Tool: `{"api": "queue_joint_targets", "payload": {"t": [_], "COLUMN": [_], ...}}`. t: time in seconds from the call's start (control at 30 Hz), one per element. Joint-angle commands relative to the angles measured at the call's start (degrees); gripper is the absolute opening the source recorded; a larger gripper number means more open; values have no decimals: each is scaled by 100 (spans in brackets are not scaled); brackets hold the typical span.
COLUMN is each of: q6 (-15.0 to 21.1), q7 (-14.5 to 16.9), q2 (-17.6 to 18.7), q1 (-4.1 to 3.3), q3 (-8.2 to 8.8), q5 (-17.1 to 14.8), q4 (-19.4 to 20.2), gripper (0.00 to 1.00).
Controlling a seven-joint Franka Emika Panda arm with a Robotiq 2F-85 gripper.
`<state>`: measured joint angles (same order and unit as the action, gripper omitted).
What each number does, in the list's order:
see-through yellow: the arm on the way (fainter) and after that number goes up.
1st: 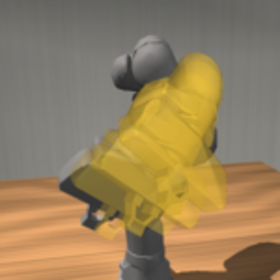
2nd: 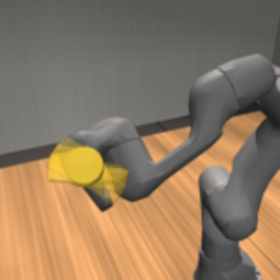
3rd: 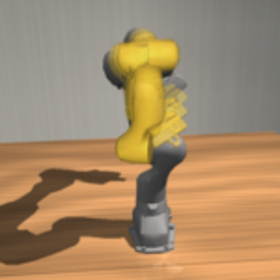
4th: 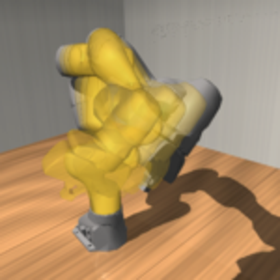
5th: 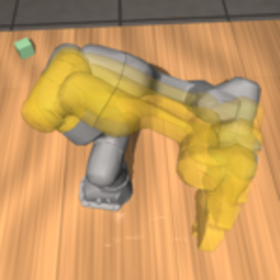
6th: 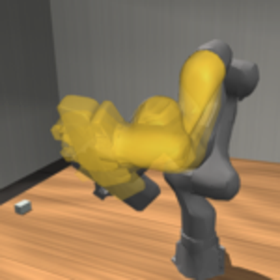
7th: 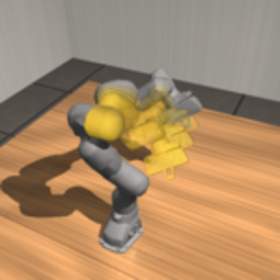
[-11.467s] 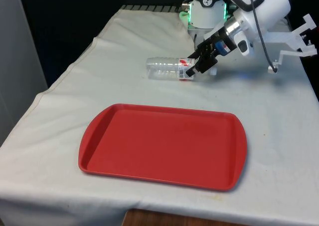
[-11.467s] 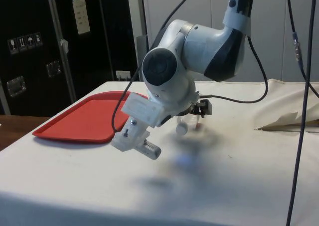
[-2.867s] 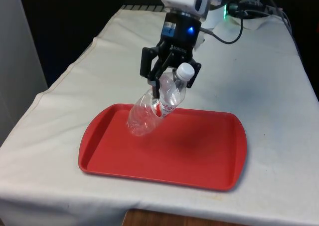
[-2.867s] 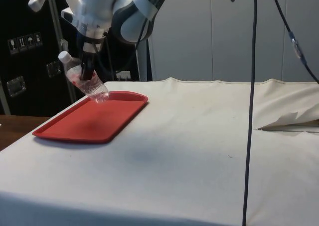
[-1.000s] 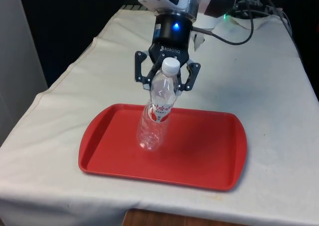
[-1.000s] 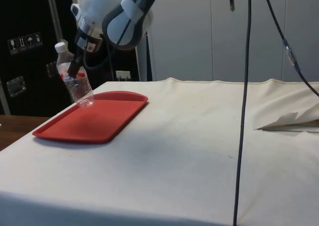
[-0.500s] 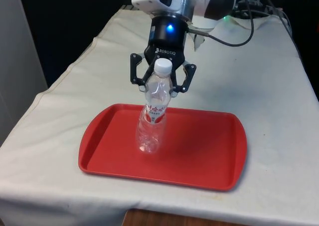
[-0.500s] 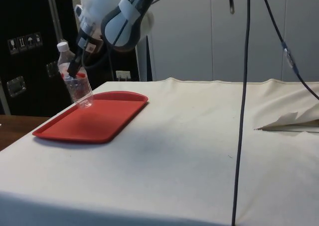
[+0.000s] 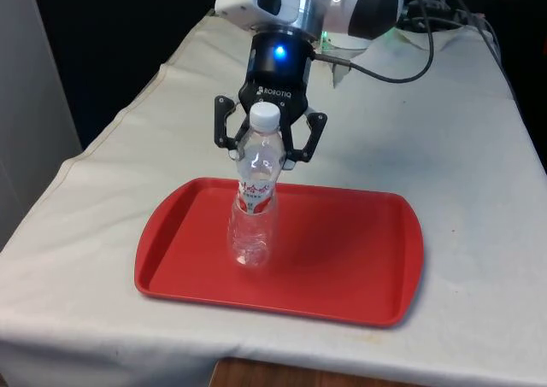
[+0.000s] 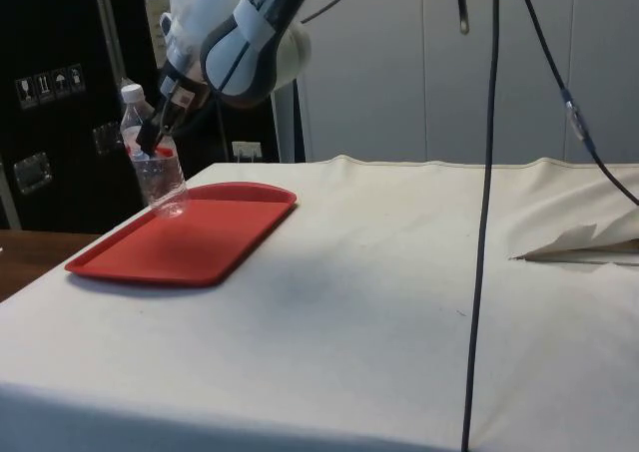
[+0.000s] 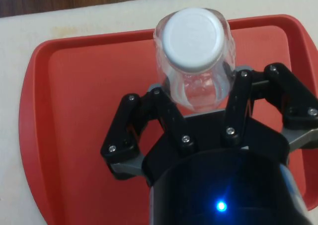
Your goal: Place the bottle upright on the tray.
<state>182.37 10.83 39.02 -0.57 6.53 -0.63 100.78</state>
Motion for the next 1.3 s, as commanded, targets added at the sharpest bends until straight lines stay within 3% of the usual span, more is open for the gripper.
{"api": "queue_joint_targets", "payload": {"t": [0.0,0.03,0.1,0.27,0.3,0.33,0.53,0.57,0.6,0.83,0.87,0.9,1.1,1.13,1.17,1.27], "q6": [6,86,97,92,17,80,63,17,63,97,17,120,309,218,344,476], "q7": [0,57,57,57,0,57,40,0,40,-34,-69,-63,-195,-229,-218,-315], "q2": [11,23,34,97,74,109,149,138,155,206,183,218,258,235,264,309], "q1": [0,195,206,206,17,201,155,23,155,149,29,149,160,29,160,160], "q3": [0,-292,-298,-292,-6,-286,-206,-6,-201,-183,-6,-183,-206,-6,-212,-218], "q5": [-40,-74,-143,-327,-321,-350,-447,-453,-464,-504,-493,-504,-498,-493,-498,-487], "q4": [-6,-17,-17,-40,-11,-46,-52,-29,-52,-52,-29,-52,-52,-29,-52,-52], "gripper": [14,14,14,14,14,14,14,14,14,14,14,14,14,14,14,14]}}
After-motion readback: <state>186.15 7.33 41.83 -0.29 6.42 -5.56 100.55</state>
